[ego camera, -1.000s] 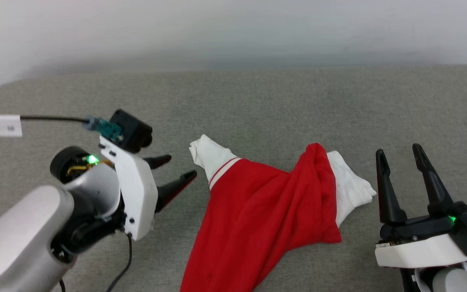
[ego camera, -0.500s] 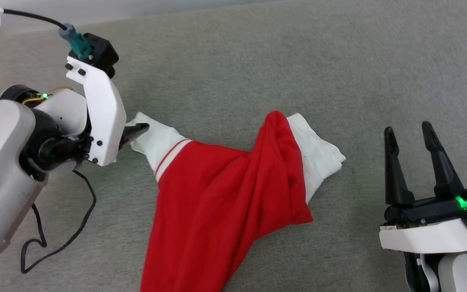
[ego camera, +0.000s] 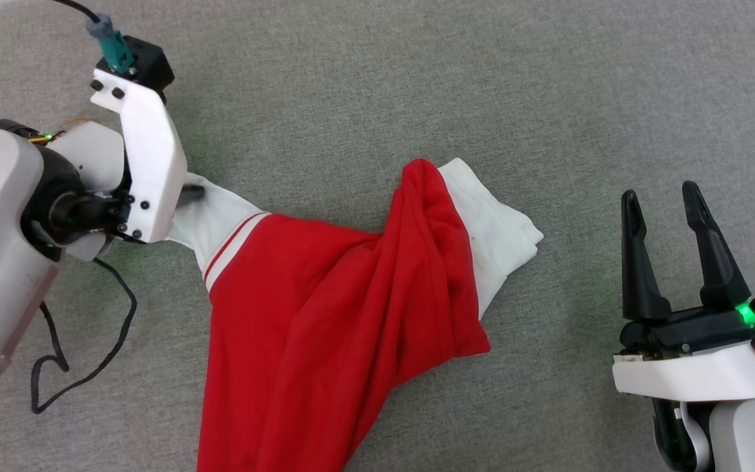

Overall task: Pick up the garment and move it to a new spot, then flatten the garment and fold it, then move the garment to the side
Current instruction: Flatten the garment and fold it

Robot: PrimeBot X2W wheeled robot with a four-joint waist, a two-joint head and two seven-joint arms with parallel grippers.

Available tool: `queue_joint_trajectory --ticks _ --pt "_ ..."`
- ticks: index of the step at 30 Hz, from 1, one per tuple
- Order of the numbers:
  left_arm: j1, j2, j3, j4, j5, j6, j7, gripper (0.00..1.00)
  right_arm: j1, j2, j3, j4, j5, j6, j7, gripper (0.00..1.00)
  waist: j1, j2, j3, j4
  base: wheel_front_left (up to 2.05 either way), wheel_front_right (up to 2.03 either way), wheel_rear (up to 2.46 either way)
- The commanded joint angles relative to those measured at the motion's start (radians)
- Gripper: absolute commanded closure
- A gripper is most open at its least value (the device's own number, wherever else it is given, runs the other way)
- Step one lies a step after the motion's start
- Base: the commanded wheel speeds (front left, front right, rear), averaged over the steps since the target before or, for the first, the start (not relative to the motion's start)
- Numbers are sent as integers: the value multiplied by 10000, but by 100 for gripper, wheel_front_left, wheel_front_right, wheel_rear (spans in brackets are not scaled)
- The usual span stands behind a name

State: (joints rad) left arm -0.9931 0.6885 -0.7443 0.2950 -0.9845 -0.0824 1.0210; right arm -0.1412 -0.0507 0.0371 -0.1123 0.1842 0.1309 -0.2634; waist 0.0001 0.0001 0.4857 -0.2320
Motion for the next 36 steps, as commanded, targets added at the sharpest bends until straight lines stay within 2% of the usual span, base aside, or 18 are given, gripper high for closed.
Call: queue_joint_trajectory --ticks 1,5,14,18,21,24,31,32,33,36 --pt "254 -220 -159 164 -12 -57 -159 100 -134 11 -32 26 -4 -3 -20 0 -1 -1 -7 28 0 0 0" --pt "-212 -310 172 229 271 -180 -1213 100 -156 10 -6 128 -92 -3 -20 0 -1 -1 -237 158 0 0 0" --pt "-566 -933 1199 491 851 -308 -5125 100 210 10 -111 320 -416 -3 -20 0 -1 -1 -1435 793 0 0 0" --pt "-347 -931 1616 228 950 -340 -6564 100 423 8 -108 392 -558 -3 -20 0 -1 -1 -1924 1176 0 0 0" --pt "-8 -758 1982 -8 1067 -205 -7519 100 578 6 -117 438 -643 -3 -20 0 -1 -1 -2221 1481 0 0 0" --pt "609 -455 2141 -153 1131 -38 -7992 100 710 8 -114 507 -705 -3 -20 0 -1 -1 -2450 1749 0 0 0" --pt "2452 150 2026 253 875 265 -7943 100 801 7 67 585 -758 -3 -20 0 -1 -1 -2664 2040 0 0 0" --pt "2724 202 1946 370 939 342 -7961 12 791 8 79 583 -768 -3 -20 0 -1 -1 -2665 2071 0 0 0" --pt "2978 245 1836 514 1054 422 -8025 0 786 8 72 570 -776 -3 -20 0 -1 -1 -2660 2102 0 0 0" --pt "3502 201 1664 930 1339 666 -8443 0 776 8 36 538 -839 -3 -20 0 -1 -1 -2632 2187 0 0 0"
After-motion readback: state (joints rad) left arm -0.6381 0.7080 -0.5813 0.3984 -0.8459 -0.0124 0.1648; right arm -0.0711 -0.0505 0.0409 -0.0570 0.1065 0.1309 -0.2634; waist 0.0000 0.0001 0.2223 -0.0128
